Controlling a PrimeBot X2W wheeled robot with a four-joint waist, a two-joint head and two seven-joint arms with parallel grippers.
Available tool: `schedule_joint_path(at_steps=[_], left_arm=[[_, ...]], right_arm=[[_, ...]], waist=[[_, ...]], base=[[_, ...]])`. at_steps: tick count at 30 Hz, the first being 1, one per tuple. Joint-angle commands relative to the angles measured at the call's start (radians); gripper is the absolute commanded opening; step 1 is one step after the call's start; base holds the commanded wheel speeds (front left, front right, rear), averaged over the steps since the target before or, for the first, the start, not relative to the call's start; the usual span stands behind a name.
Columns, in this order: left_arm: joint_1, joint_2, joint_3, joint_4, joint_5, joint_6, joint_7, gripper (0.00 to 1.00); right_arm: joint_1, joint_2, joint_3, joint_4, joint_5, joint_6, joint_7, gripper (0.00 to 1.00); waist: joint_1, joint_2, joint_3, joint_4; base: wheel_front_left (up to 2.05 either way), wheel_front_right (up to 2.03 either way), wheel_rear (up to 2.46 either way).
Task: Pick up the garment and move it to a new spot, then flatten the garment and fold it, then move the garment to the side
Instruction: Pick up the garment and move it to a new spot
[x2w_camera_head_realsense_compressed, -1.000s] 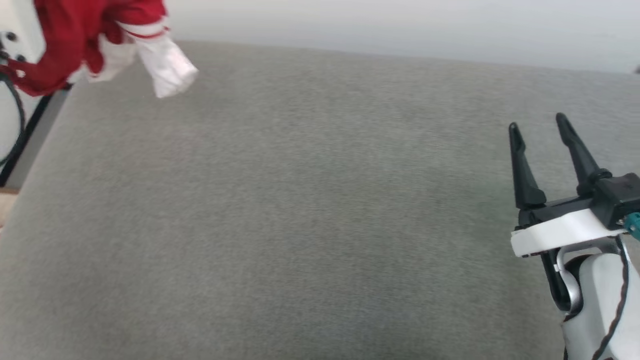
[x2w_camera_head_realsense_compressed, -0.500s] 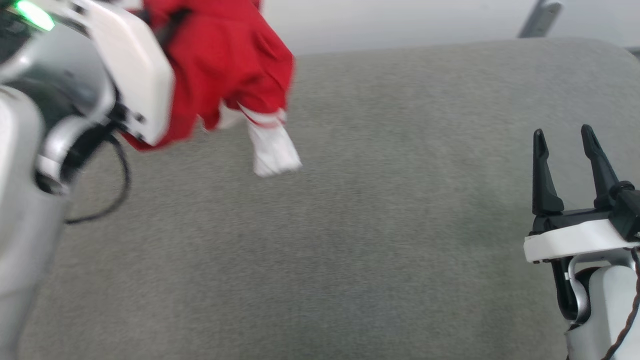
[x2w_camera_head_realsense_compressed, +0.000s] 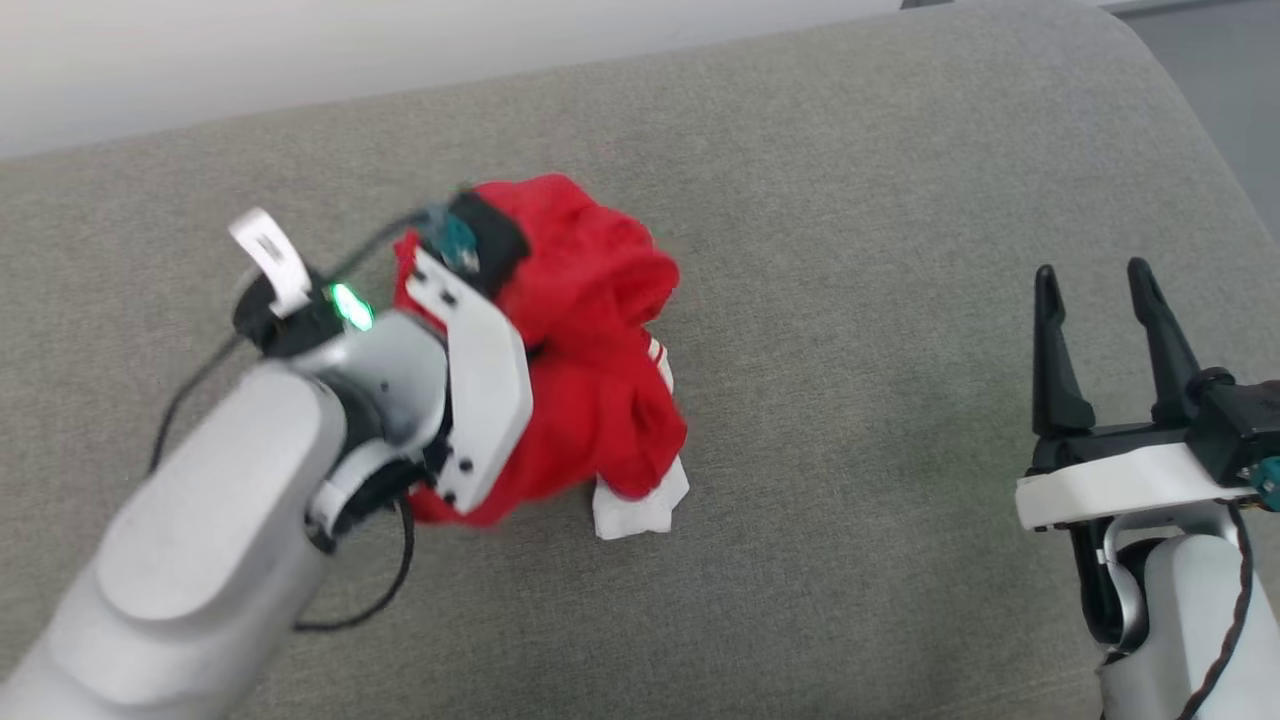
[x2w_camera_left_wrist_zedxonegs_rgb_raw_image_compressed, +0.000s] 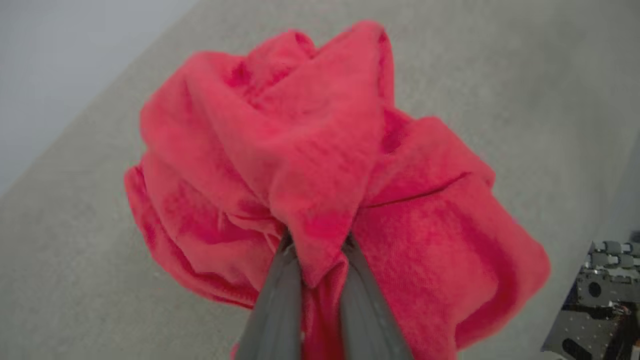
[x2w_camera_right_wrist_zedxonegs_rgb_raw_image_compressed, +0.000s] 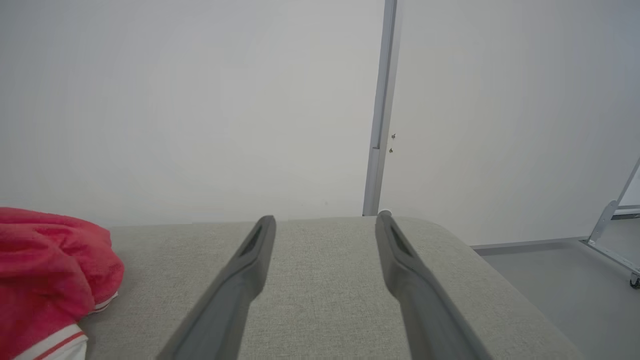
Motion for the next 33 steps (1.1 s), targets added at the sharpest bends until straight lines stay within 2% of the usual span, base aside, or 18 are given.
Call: schedule_joint_path(at_steps=[1,10,13,14,15,16,18,21,29,33], left_arm=[[0.029,-0.008,-0.021,0.040,-0.014,-0.007,0.001,0.00],[0.062,-0.040,-0.131,0.258,-0.010,-0.018,0.005,0.00],[0.052,-0.052,-0.153,0.292,-0.011,-0.021,-0.011,0.00],[0.051,-0.058,-0.165,0.311,-0.018,-0.023,-0.017,0.09],[0.044,-0.064,-0.176,0.323,-0.022,-0.024,-0.024,0.42],[0.036,-0.067,-0.182,0.331,-0.025,-0.024,-0.041,1.00],[0.018,-0.075,-0.188,0.325,-0.046,-0.025,-0.080,1.00],[-0.009,-0.048,-0.192,0.300,-0.077,-0.023,-0.144,1.00],[0.001,0.009,-0.119,0.225,-0.075,-0.019,-0.366,1.00],[0.050,0.038,-0.072,0.188,-0.058,0.010,-0.502,1.00]], right_arm=[[-0.003,0.006,0.009,0.006,0.004,0.000,-0.005,1.00],[-0.020,0.014,0.037,0.021,0.005,0.000,-0.005,1.00],[-0.022,0.014,0.041,0.023,0.003,0.000,-0.005,1.00],[-0.023,0.013,0.042,0.024,0.002,0.000,-0.005,1.00],[-0.026,0.013,0.043,0.024,0.001,0.000,-0.005,1.00],[-0.028,0.012,0.046,0.025,0.001,0.000,-0.005,1.00],[-0.029,0.005,0.050,0.025,0.003,0.000,-0.005,1.00],[-0.023,-0.006,0.053,0.031,0.007,0.000,-0.005,1.00],[0.003,-0.032,0.060,0.044,0.007,0.000,-0.005,1.00],[0.022,-0.046,0.064,0.057,0.012,0.000,-0.005,1.00]], waist=[[0.0000,0.0000,0.010,-0.011],[0.0000,0.0000,0.021,-0.011],[0.0000,0.0000,0.020,-0.005],[0.0000,0.0000,0.018,0.000],[0.0000,0.0000,0.017,0.004],[0.0000,0.0000,0.014,0.010],[0.0000,0.0000,0.006,0.023],[0.0000,0.0000,-0.012,0.046],[0.0000,0.0000,-0.071,0.113],[0.0000,0.0000,-0.106,0.145]], base=[[0.00,0.00,0.00],[0.00,0.00,0.00],[0.00,0.00,0.00],[0.00,0.00,0.00],[0.00,0.00,0.00],[0.00,0.00,0.00],[0.00,0.00,0.00],[0.00,0.00,0.00],[0.00,0.00,0.00],[0.00,0.00,0.00]])
